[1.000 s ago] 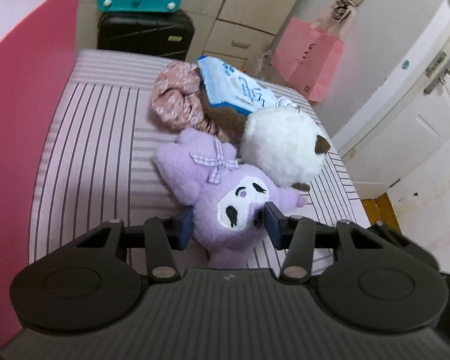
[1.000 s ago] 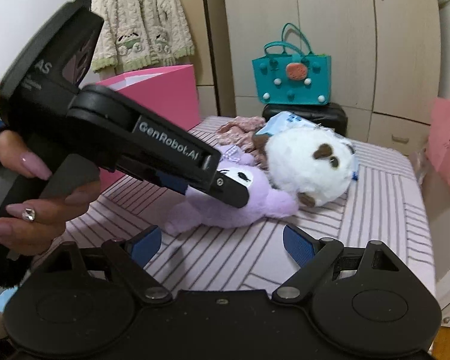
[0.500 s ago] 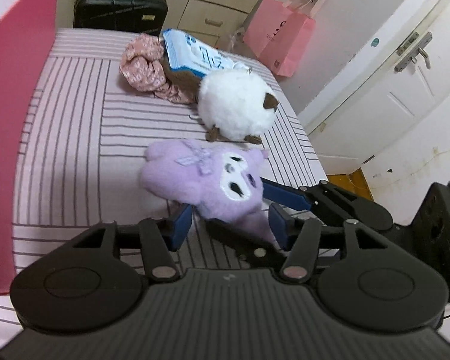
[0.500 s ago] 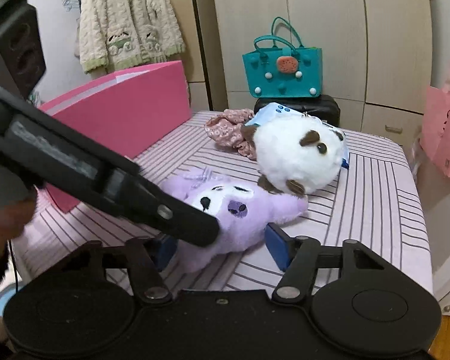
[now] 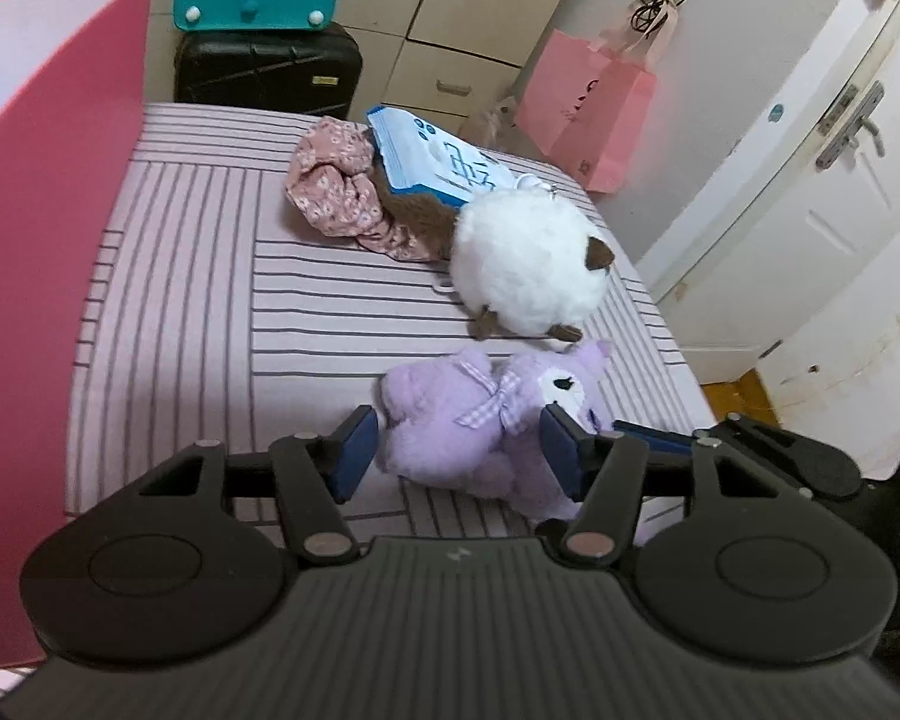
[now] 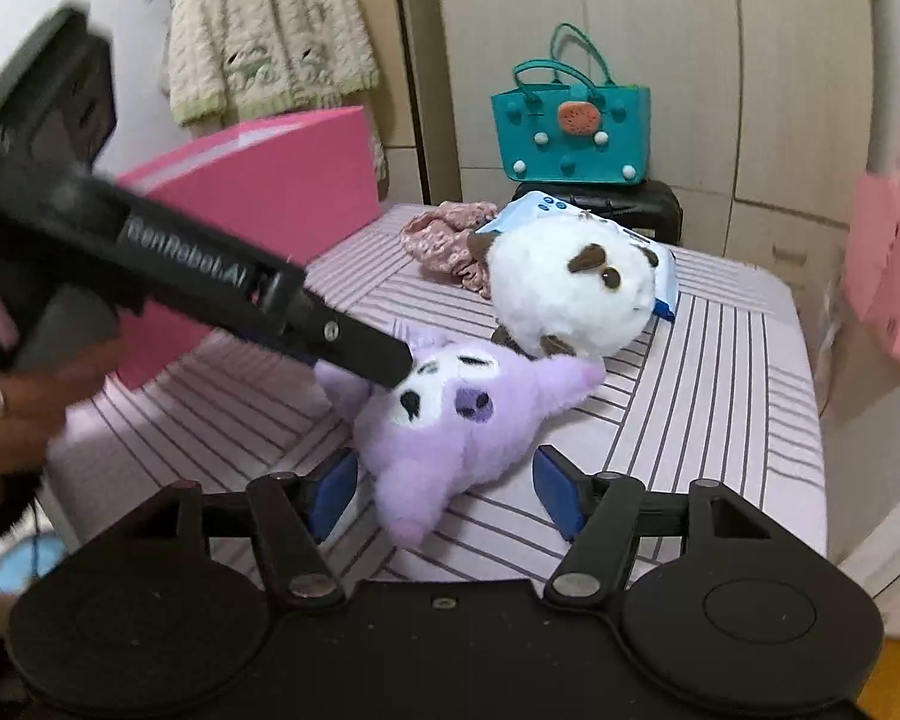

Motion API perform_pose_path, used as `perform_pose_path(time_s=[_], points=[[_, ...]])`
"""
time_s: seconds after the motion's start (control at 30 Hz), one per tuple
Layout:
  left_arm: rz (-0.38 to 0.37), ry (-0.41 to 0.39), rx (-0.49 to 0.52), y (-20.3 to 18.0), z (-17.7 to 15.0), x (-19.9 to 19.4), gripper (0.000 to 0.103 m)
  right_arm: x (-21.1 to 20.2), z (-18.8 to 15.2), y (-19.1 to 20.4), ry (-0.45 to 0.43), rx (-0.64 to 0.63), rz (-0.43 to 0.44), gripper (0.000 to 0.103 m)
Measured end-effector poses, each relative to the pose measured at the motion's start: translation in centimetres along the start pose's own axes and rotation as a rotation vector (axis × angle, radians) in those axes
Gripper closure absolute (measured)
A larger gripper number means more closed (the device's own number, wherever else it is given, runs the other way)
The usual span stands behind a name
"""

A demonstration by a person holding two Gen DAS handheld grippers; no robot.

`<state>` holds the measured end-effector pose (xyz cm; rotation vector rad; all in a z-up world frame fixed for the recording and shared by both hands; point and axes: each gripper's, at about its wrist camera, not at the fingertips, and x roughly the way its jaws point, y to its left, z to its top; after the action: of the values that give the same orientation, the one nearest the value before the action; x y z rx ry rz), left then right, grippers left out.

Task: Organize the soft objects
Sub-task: 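Move the left tool to the purple plush and close on it, then lift the purple plush with the left tool and carry it over the pink box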

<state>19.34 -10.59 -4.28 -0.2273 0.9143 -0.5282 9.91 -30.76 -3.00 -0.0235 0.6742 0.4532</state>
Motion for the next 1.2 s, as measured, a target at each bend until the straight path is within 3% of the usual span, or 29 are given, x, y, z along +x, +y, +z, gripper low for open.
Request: perform_pose_path(time_s=[0.2,0.3,0.7,0.97,1.2], points=[[-0.02,0.031,-0.032,0.8,-0.3,0.7,0.065,0.6,0.3,-0.7,0.014,0.063,0.019,0.045],[-0.029,0.028,-0.052,1.1,-0.4,0.7,0.066,0.8,0.2,-0.6,0.02,0.075,0.016,0.046],[0.006,0.006,0.047,-0.2,-0.9,-0.3,0.068,0.7,1.0,0.7,0.069,0.029,-0.013,0.048],[0.027,-0.012,0.16,-1.3,-1.7,-3.3,0.068,-0.6,1.8,3.0,0.093,-0.038,-0.018,0.046],[0.01,-0.007,0.178,-1.4,-2.2,-6.5,0.067,-2.1,2.9,5.5,0.092,-0.08,-0.025,0.041]])
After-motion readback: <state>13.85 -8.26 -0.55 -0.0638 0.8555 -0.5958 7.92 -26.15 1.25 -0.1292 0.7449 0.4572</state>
